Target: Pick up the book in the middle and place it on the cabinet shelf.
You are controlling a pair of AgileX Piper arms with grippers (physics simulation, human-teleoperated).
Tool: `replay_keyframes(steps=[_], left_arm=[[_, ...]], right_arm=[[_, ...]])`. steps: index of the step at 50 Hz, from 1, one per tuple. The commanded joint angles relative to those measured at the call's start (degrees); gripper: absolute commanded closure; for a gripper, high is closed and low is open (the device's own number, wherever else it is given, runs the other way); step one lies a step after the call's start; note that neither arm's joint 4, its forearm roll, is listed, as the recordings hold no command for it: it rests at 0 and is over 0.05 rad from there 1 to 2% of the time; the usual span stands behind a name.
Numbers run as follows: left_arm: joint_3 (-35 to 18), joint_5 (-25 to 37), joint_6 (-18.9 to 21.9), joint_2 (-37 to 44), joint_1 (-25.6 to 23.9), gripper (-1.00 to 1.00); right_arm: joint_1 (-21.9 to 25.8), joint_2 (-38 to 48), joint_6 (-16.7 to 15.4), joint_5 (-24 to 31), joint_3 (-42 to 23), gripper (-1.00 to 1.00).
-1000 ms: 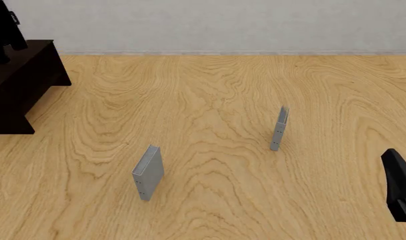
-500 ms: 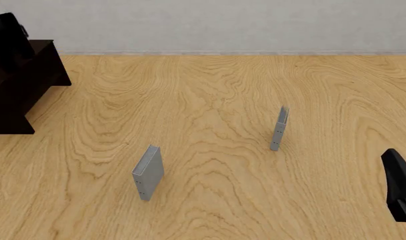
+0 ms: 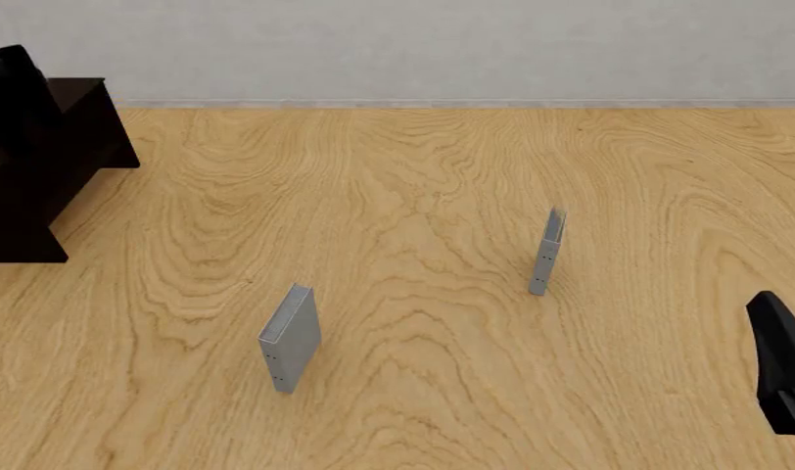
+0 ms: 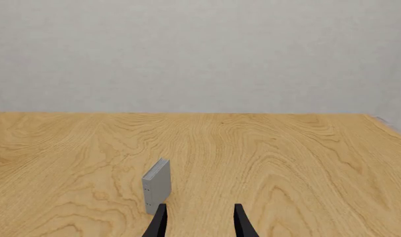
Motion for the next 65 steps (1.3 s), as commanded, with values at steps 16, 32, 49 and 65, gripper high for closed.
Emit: replay_keyframes(steps=[16,32,49,65], left_arm=[[1.9,1.1,-0.5,1.2,0.9,1.00],[4.1,3.2,-1.3,-3.4,0.1,-1.00],[10.2,3.7,-0.4,-11.3,-2.9,-1.00],[13.7,3.7,-1.4,-14.6,-4.7,-1.00]], right_arm=[[0.0,0.0,0.0,0.0,0.0,-1.00],[0.0,0.0,0.0,0.0,0.0,-1.00],[0.0,0.0,0.0,0.0,0.0,-1.00],[0.0,0.0,0.0,0.0,0.0,-1.00]])
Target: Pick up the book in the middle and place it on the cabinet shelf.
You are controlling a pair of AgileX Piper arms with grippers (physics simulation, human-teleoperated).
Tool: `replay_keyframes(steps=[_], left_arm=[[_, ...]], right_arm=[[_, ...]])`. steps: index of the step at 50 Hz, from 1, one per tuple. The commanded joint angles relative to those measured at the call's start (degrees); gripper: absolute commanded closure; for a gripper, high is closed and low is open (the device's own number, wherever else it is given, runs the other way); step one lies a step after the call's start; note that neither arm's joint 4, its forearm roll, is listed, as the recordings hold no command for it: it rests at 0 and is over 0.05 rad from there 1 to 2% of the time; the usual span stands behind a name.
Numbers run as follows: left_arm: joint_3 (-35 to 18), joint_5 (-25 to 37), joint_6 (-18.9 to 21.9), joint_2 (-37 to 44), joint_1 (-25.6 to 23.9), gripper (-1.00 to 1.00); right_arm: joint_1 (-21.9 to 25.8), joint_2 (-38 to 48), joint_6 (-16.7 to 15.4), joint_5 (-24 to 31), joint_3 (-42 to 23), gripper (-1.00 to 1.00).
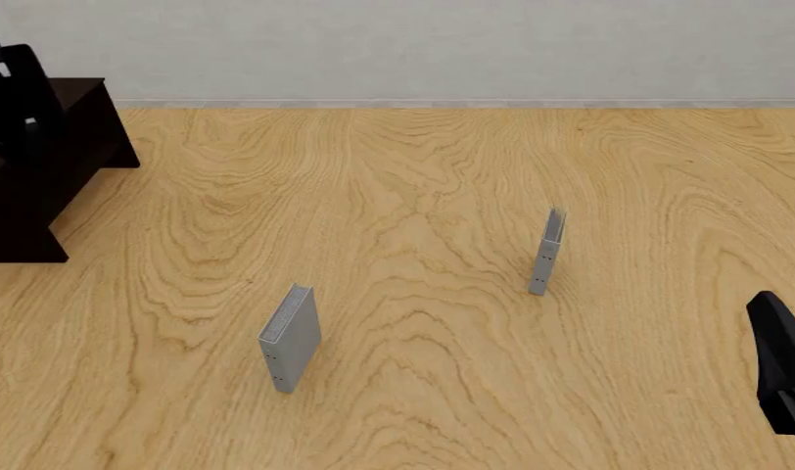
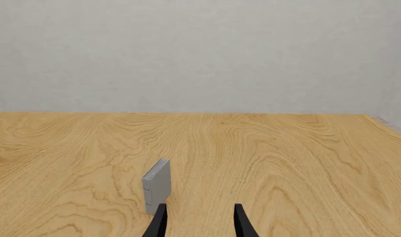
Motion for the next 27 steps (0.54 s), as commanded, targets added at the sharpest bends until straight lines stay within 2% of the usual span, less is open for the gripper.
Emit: replay_keyframes(steps=[1,21,25,27], left_arm=[[2.9,-0.2,-0.6,-2.7,-1.3,-1.00],[6.3,-1.9,-4.5,-4.4,-4.4,-1.00],[5.2,0.3,-8.8,-5.7,-6.9,-1.00],[6.2,-0.2,-9.2,-6.0,-7.7,-1.00]], right_arm=[[0.0,0.0,0.0,0.0,0.0,-1.00],[0.0,0.0,0.0,0.0,0.0,-1.00],[0.0,0.0,0.0,0.0,0.0,-1.00],[0.0,0.0,0.0,0.0,0.0,-1.00]])
